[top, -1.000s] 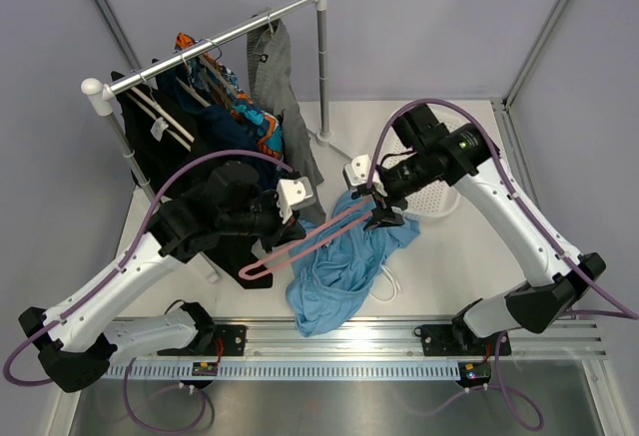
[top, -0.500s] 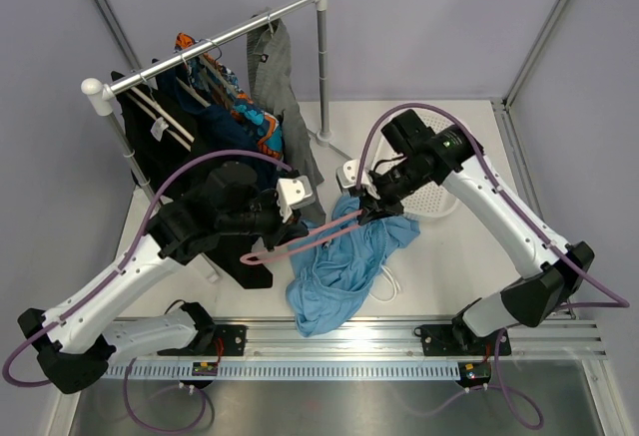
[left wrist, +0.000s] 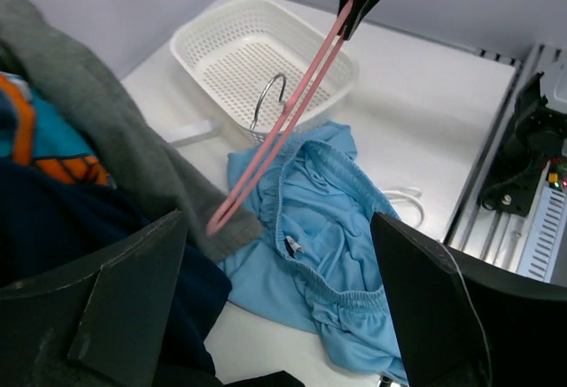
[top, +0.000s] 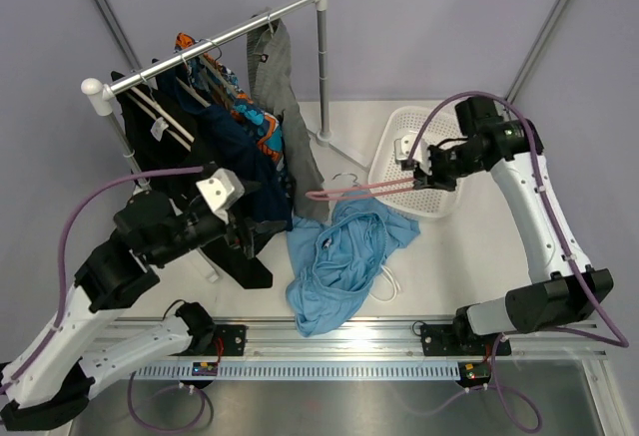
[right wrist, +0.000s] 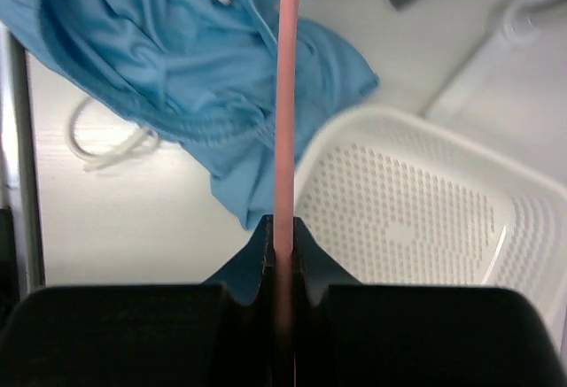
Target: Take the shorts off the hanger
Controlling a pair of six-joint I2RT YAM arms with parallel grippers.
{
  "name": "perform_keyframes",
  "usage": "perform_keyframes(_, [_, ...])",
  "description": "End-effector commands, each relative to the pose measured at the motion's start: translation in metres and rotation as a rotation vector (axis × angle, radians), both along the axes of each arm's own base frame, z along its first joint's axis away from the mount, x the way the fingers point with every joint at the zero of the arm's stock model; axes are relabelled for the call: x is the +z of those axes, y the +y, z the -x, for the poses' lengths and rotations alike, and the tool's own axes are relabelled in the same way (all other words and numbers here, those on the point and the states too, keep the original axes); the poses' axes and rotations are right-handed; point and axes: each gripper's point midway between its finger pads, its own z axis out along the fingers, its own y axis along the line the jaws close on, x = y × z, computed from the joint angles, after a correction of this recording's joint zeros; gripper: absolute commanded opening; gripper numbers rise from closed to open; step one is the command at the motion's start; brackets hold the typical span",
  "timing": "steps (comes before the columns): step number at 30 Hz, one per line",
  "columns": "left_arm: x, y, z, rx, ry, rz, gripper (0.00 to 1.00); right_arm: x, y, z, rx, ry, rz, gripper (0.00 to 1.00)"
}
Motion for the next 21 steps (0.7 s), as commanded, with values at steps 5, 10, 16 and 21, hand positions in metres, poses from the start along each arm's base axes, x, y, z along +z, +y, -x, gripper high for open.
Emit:
perform_keyframes(5, [0.009,0.038,0.007,0.15,-0.019,0.135,0.92,0.004,-0.082,0.037,-0.22,0.136,0.071,0.0])
perform_keyframes(10, [-0.006,0.049,0.016,0.196,0.072,0.213,0.93,0.029,-0.094,0.021,-0.339,0.105,-0.029,0.0])
perform_keyframes(16, [-0.029,0.052,0.022,0.212,0.138,0.271,0.93,0.079,-0.069,-0.01,-0.415,0.131,-0.247,0.0])
perform_keyframes(21, [-0.034,0.052,0.024,0.215,0.164,0.292,0.95,0.115,-0.051,-0.035,-0.435,0.17,-0.416,0.0])
